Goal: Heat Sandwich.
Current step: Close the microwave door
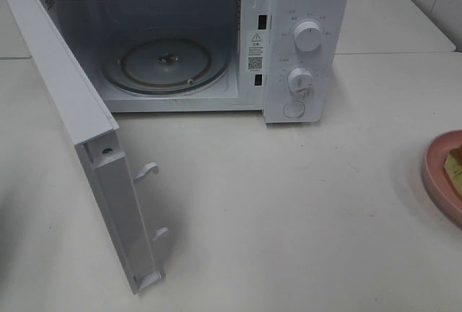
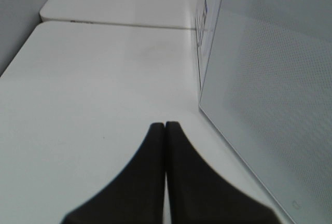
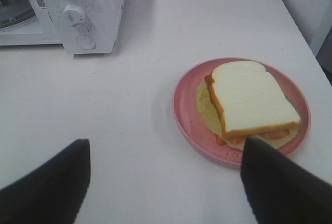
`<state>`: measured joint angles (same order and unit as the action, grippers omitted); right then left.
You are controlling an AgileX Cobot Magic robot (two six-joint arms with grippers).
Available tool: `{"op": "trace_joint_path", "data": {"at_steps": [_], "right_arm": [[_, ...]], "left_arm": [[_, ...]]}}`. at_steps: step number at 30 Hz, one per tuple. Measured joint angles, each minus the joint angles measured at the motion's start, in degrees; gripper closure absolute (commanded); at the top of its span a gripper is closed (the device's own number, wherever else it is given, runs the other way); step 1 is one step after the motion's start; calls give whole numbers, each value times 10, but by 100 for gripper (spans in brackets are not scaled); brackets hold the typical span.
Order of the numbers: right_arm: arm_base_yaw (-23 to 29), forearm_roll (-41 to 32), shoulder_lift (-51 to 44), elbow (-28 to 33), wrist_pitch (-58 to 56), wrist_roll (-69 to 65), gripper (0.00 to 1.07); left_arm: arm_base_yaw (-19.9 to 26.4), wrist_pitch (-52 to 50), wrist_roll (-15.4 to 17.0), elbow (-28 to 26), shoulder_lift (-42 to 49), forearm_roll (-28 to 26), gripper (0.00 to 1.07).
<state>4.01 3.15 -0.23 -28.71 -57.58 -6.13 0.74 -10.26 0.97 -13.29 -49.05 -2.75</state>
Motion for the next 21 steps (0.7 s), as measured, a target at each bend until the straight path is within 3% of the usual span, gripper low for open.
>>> {"op": "trace_joint_path", "data": {"at_steps": [9,14,18,21], "right_arm": [[0,0,0,0,0,0,31],[0,0,0,0,0,0,31],[0,0,0,0,0,0,31],[0,0,0,0,0,0,31]], "left_arm": [[0,-229,6,2,-134,44,107],[0,-311,57,2,-203,119,107],[0,-335,77,-9,-233,162,107],[0,-356,120,-34,-269,231,107]]}}
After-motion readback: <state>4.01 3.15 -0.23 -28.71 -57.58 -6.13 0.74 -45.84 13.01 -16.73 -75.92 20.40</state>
